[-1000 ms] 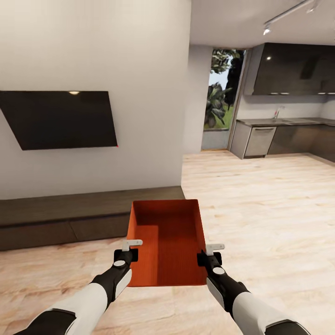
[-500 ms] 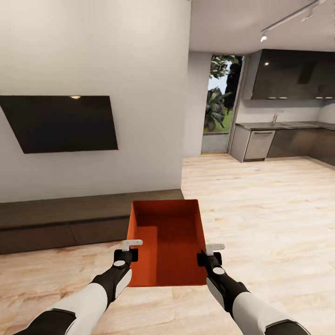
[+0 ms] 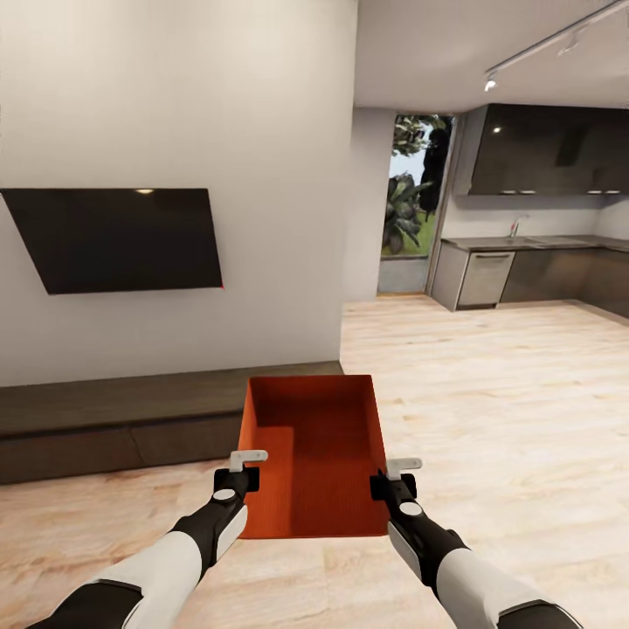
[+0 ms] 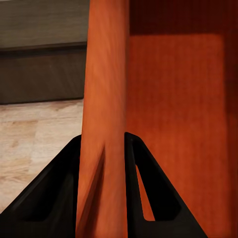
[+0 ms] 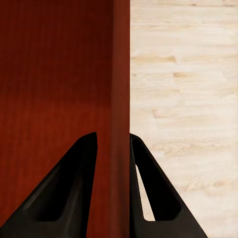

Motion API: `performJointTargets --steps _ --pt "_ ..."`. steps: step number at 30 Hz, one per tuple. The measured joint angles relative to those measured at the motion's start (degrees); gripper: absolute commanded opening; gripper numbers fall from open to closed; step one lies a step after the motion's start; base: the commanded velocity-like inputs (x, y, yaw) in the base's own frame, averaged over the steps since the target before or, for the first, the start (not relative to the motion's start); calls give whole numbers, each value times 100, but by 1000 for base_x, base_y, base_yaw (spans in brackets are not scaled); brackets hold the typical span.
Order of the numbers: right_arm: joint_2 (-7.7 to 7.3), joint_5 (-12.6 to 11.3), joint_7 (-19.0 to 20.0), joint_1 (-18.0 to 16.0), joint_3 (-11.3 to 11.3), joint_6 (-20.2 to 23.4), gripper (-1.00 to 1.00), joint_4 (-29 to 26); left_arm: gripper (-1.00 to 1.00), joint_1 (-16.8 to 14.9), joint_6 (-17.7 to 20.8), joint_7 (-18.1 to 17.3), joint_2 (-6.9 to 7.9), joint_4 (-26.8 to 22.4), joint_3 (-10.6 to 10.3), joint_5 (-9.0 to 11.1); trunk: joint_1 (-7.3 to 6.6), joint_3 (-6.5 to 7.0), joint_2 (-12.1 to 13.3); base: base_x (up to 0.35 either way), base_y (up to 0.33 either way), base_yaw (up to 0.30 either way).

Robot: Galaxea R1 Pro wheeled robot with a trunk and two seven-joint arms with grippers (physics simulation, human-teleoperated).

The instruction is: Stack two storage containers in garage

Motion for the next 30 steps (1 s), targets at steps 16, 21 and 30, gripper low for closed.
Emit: performJointTargets --steps 16,21,30 --pt "0 5 2 -2 -1 -2 -100 16 -100 0 0 4 -3 10 1 -1 0 148 0 0 0 0" --pt "0 5 2 -3 -1 -2 -100 13 -100 0 0 7 -3 7 -2 1 0 194 0 0 0 0" --pt "-1 7 -1 -3 0 -4 -100 17 -100 0 -3 14 -6 11 -3 0 0 277 1 0 0 0"
